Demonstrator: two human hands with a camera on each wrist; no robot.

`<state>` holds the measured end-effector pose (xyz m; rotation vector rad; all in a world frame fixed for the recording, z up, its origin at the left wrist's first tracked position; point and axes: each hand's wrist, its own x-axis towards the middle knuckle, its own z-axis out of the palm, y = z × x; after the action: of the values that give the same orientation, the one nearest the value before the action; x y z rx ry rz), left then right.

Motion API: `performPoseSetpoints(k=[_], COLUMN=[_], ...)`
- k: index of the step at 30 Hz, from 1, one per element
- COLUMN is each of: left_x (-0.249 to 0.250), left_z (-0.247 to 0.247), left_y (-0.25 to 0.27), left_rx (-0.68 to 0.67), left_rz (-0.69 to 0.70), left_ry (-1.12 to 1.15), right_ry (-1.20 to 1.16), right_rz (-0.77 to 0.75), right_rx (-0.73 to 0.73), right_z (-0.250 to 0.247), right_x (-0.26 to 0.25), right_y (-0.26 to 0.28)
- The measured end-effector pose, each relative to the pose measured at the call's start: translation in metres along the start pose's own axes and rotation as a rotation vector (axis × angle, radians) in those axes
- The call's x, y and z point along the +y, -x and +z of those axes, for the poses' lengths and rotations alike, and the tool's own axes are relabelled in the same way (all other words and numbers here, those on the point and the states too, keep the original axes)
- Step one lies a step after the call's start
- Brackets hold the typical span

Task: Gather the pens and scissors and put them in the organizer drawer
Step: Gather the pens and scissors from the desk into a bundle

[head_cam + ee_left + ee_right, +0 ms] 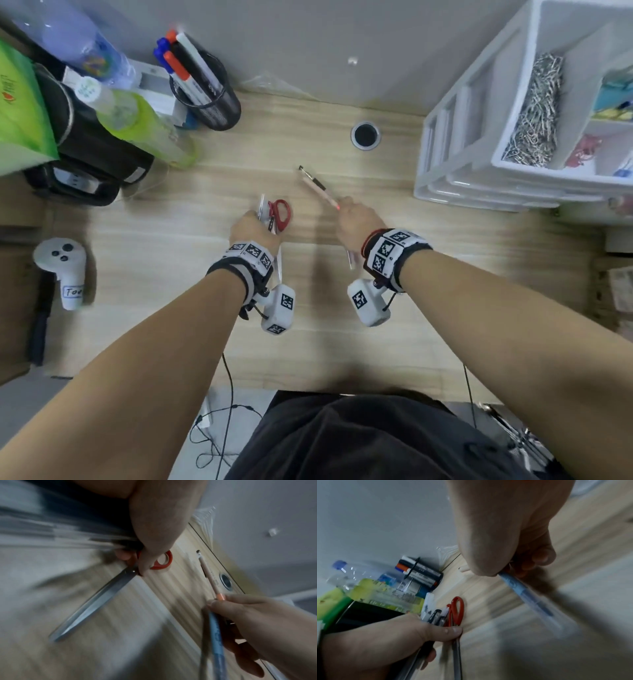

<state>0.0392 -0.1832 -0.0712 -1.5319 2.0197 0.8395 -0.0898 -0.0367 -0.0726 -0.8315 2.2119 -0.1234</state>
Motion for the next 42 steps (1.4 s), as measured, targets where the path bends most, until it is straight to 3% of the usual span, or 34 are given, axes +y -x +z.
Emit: performPoseSetpoints(k=[8,17,26,31,35,42], left_x=[0.050,0.088,0.101,0.111,0.127,0.169], left_z=[0.089,0.159,0.175,0.170,0.167,0.182], left_y=[0.066,0.127,0.152,0.161,0.166,0.154], left_rx=[-0.073,-0.108,-0.069,-0.030,-0.016,0.049], left_rz=[0.176,0.200,0.162,0.203,0.347,0.804], left_ry=[-0.030,-0.041,-0.001,0.069,0.015,-0.448], right_ry=[-0.075,-0.242,-0.346,-0.318,-0.386,-0.328], right_rz=[0.157,0.151,0.145,0.149,0.224,0.352], right_rx=[0.021,0.063,0.238,0.232,0.283,0.351], right_z=[0.018,0.018,0.032,0.028,0.020,0.027], right_x=[0.101,0.202,0.262,0.273,0.274,0.301], right_y=[0.074,0.133,0.160,0.166,0.163,0.192])
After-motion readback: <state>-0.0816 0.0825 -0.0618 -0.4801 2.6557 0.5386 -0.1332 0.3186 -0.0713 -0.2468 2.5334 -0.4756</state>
